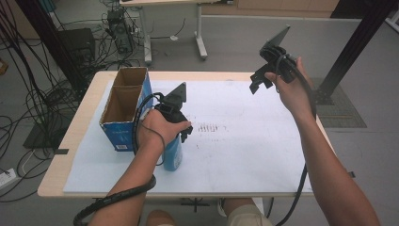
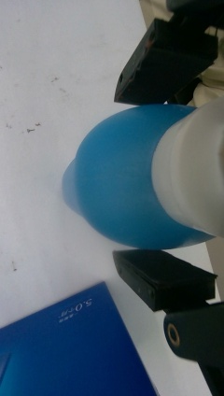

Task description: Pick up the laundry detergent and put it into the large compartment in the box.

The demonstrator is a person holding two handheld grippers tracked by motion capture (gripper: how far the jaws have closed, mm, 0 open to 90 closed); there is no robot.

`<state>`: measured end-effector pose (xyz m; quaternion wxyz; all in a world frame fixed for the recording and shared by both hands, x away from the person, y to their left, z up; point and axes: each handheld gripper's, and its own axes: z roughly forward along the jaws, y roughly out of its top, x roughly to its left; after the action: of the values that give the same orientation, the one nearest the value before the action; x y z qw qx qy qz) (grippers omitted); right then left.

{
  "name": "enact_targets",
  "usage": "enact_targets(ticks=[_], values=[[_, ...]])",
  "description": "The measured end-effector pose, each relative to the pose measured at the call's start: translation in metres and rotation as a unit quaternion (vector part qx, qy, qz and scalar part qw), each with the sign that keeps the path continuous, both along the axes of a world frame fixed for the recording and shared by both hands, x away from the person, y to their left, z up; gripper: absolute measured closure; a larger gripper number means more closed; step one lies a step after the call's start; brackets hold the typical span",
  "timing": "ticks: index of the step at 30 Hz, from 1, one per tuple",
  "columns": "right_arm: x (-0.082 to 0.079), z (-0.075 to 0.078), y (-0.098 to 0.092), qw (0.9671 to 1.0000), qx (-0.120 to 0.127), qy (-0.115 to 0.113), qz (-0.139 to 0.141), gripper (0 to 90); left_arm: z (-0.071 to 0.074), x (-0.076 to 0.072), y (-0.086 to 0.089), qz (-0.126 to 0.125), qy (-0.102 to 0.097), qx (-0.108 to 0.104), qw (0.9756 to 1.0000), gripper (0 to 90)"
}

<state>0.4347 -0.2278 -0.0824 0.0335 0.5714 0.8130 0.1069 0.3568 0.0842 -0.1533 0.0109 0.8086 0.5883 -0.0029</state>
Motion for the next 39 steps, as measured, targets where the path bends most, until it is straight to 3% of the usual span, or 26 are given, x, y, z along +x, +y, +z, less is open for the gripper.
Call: enact_targets(ticks=[15, 39], values=[[0.0, -0.0012, -0.0001, 1.0, 0.0, 0.0, 0.002, 8.0, -0.0016, -0.0017, -0.0001, -0.004, -0.003, 0.004, 1.0, 36.6], [0.0015, -0.0041, 0.0005, 1.0, 0.001, 0.003, -0.002, 7.9, -0.0014, -0.0007, 0.0038, -0.004, -0.002, -0.002, 1.0, 37.1]])
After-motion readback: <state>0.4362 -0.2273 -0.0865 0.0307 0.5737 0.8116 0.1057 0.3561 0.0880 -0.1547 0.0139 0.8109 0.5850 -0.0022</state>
